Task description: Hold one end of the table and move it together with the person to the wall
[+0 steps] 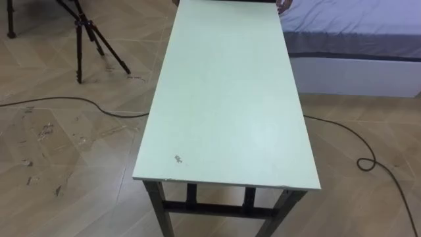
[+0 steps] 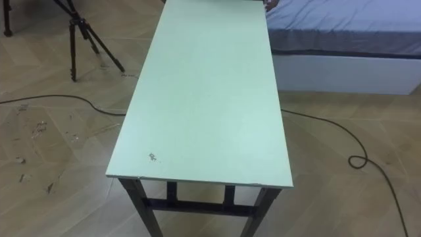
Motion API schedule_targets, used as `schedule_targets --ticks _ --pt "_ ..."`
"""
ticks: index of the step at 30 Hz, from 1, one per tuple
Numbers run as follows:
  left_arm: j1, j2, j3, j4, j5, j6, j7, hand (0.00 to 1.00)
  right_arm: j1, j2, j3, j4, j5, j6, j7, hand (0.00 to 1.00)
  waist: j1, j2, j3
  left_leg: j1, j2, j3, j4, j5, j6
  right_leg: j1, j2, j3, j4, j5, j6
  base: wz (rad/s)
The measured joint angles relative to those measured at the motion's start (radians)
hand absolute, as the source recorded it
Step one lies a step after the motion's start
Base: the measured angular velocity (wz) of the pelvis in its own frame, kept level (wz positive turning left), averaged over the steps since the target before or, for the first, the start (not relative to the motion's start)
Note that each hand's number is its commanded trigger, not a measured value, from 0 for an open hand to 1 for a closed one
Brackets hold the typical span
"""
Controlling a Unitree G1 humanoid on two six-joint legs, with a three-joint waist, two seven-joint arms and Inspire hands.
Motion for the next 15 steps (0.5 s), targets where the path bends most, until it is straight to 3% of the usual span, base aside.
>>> schedule_targets --ticks 10,12,15 --pt "0.001 0.0 0.004 0.0 -0.002 0.0 0.012 0.0 -0.009 0.001 -0.003 0.017 0.005 0.003 0.013 0.0 0.0 -0.008 0.0018 0.0 0.0 -0.006 0.0 0.0 0.0 0.004 0.0 -0.005 0.0 0.0 0.0 0.01" --pt "0.0 0.0 0.003 0.0 -0.021 0.001 0.012 0.0 -0.009 0.0 -0.001 0.018 0.023 0.004 0.023 0.0 0.0 -0.016 0.0027 0.0 0.0 -0.007 0.0 0.0 0.0 0.004 0.0 -0.005 0.0 0.0 0.0 0.0" --pt "-0.002 -0.003 0.015 0.004 -0.09 0.002 -0.007 0.0 -0.002 0.001 -0.003 0.018 0.049 0.005 0.035 0.0 0.003 -0.01 -0.0004 0.0 0.0 -0.006 -0.001 0.0 0.0 0.004 0.0 -0.002 0.0 0.0 0.0 0.0"
